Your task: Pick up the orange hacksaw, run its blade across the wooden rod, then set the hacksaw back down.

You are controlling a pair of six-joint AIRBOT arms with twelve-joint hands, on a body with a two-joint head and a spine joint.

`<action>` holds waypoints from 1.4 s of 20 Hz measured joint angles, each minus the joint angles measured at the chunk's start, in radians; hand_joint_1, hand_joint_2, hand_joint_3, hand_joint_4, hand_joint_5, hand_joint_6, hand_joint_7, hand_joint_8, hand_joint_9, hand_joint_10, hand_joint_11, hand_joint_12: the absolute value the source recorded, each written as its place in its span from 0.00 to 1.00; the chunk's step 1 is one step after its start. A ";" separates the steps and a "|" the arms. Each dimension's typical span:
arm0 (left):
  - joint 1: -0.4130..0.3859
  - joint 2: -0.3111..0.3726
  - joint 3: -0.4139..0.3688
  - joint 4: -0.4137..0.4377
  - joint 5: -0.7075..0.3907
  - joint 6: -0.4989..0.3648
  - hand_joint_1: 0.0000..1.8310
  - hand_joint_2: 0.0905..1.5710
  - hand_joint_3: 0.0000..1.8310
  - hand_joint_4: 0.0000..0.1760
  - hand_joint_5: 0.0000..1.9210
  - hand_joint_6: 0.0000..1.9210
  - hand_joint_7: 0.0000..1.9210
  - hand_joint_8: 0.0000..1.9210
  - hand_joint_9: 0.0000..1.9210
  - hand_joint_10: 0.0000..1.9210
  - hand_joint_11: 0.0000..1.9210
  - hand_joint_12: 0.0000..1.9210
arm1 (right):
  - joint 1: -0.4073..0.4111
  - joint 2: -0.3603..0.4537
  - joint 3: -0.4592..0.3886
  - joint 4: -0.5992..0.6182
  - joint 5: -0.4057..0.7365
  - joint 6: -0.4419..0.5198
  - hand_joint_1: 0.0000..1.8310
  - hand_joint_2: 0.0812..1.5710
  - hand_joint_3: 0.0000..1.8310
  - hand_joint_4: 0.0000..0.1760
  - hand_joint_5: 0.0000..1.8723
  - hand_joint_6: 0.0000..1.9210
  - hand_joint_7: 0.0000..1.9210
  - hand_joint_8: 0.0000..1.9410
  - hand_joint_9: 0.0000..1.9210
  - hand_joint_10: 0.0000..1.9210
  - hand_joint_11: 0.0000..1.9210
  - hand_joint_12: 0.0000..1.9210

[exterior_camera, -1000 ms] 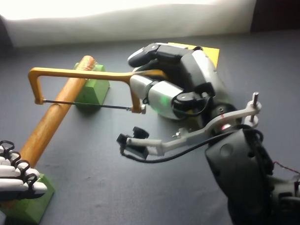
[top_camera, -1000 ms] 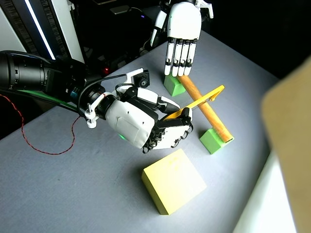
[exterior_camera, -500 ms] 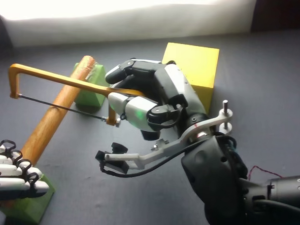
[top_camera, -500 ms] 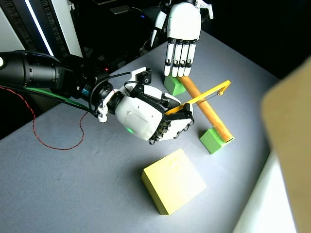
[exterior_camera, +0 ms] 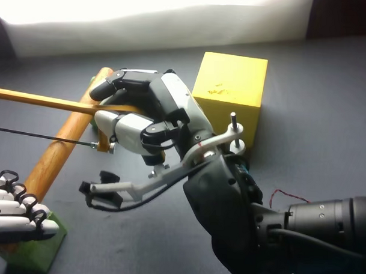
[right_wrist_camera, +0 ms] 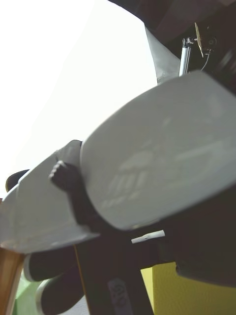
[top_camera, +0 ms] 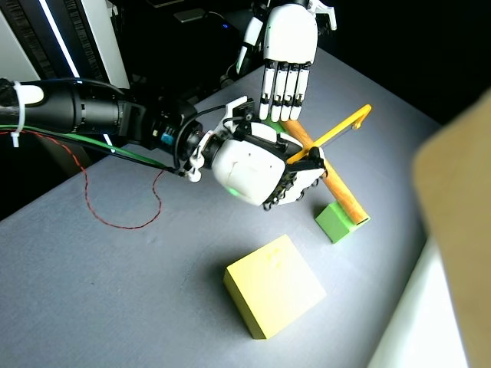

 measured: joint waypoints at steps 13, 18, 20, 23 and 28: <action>0.012 -0.005 -0.001 -0.006 -0.008 0.003 0.10 0.82 0.00 0.00 0.08 0.00 0.07 0.00 0.06 0.00 0.00 0.23 | -0.051 0.108 -0.094 -0.031 0.000 -0.032 0.75 0.70 0.00 0.00 0.47 0.48 0.51 0.51 0.51 0.67 0.39 0.74; 0.012 -0.005 -0.001 -0.006 -0.008 0.004 0.09 0.82 0.00 0.00 0.07 0.00 0.06 0.00 0.06 0.00 0.00 0.21 | -0.126 0.215 -0.163 -0.053 0.040 -0.025 0.67 0.71 0.00 0.00 0.48 0.51 0.52 0.58 0.49 0.57 0.38 0.77; 0.012 -0.005 -0.001 -0.006 -0.008 0.004 0.10 0.82 0.00 0.00 0.08 0.00 0.07 0.00 0.06 0.00 0.00 0.22 | -0.138 0.230 -0.175 -0.053 0.066 -0.018 0.67 0.71 0.00 0.00 0.47 0.53 0.51 0.60 0.49 0.56 0.38 0.78; 0.012 -0.005 -0.001 -0.007 -0.008 0.004 0.10 0.82 0.00 0.00 0.08 0.00 0.07 0.00 0.06 0.00 0.00 0.23 | -0.127 0.239 -0.189 -0.052 0.082 0.004 0.75 0.70 0.00 0.00 0.48 0.46 0.51 0.52 0.50 0.69 0.39 0.78; 0.012 -0.005 -0.001 -0.006 -0.008 0.004 0.09 0.82 0.00 0.00 0.08 0.00 0.07 0.00 0.07 0.00 0.00 0.23 | -0.085 0.338 -0.262 -0.075 0.090 -0.029 0.75 0.72 0.00 0.00 0.43 0.54 0.47 0.57 0.47 0.70 0.42 0.73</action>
